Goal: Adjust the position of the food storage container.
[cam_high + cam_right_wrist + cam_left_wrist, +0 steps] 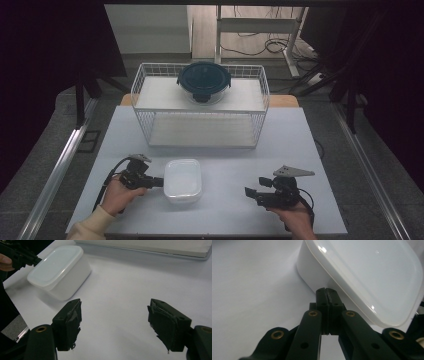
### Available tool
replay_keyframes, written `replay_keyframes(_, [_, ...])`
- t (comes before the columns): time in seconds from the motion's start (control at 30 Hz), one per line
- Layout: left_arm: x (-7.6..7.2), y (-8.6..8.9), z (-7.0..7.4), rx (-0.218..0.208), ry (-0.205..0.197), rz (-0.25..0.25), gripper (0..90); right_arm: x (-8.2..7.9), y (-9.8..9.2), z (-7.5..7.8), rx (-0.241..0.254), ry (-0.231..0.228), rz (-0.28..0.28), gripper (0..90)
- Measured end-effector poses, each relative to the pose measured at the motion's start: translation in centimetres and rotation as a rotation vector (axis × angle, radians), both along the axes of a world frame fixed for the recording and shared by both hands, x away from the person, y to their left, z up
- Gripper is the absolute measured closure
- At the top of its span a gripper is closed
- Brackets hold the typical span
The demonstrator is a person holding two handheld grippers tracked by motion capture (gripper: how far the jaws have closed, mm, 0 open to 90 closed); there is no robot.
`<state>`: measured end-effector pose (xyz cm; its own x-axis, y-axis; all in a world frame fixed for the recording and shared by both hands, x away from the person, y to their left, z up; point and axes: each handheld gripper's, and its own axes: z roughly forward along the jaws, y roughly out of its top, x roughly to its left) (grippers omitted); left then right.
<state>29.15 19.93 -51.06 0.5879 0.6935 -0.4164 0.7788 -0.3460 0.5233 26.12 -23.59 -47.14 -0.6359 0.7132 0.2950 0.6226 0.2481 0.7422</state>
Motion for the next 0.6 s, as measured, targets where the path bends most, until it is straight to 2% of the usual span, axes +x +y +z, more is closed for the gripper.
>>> replay_keyframes(0.07, [0.1,-0.5,0.0,-0.017,0.010,-0.010,89.8,0.0,0.0,0.0,-0.002,0.001,0.001,26.2])
replay_keyframes(0.27, [0.3,-1.6,-0.1,-0.022,0.011,-0.034,89.9,0.0,-0.1,0.0,-0.002,0.000,-0.001,26.2])
replay_keyframes(0.6, [0.4,-2.8,-0.5,-0.043,0.010,-0.044,89.9,0.0,0.0,0.0,-0.005,-0.001,0.001,26.2])
